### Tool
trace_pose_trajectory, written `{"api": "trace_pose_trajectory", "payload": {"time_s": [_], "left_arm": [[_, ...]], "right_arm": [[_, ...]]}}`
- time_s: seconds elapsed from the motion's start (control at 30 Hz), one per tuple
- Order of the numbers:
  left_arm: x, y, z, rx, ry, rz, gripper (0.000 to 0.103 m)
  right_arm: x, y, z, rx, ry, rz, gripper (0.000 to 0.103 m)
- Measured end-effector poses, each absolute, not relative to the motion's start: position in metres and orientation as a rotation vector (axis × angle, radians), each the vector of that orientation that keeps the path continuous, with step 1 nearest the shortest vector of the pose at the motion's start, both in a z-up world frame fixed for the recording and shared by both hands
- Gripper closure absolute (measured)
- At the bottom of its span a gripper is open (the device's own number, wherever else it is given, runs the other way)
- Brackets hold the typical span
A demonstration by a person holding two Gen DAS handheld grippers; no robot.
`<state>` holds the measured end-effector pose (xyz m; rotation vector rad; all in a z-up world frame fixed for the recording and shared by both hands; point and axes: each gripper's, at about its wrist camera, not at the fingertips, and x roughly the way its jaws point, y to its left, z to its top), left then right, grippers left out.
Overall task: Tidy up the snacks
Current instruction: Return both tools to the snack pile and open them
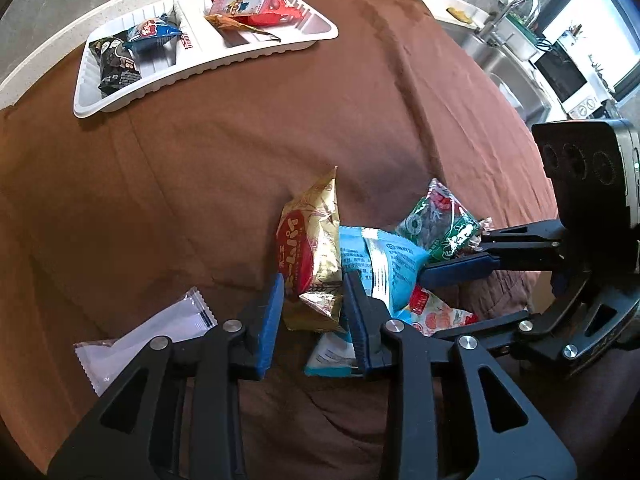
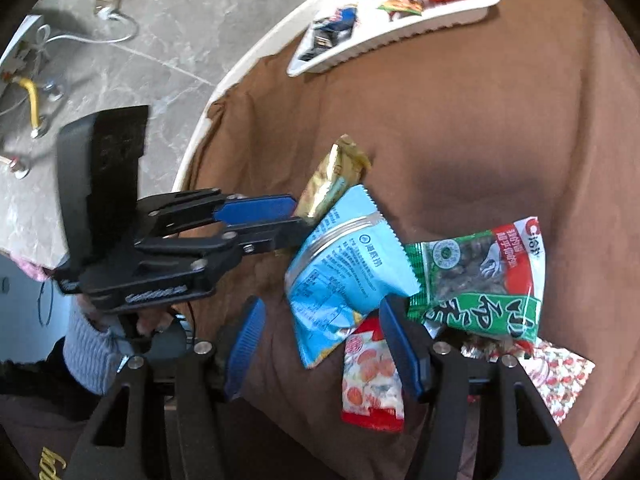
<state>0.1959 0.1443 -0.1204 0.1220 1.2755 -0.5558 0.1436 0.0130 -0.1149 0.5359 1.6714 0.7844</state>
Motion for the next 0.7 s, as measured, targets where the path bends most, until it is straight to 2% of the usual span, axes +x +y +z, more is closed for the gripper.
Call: {"api": "trace_pose_trajectory", "payload": {"time_s": [0.23,0.47,0.7], "left_arm": [[0.203,0.144,-0.126,0.142,1.280,-0.567,0.074],[0.211,0.150,-0.133,0.116,1.288,-0.564,0.066],[0.215,0.151,-0.135,0.110,1.286,-0.569,0.066]], "right_arm": [[0.148,0.019,-0.120,0.498,1.649,0.732,0.040],[0.156,0.039,-0.117,0.311,1.604,0.718,0.040],[0.156,0.054,-0.116,0.170,1.580,0.698,0.036]]}}
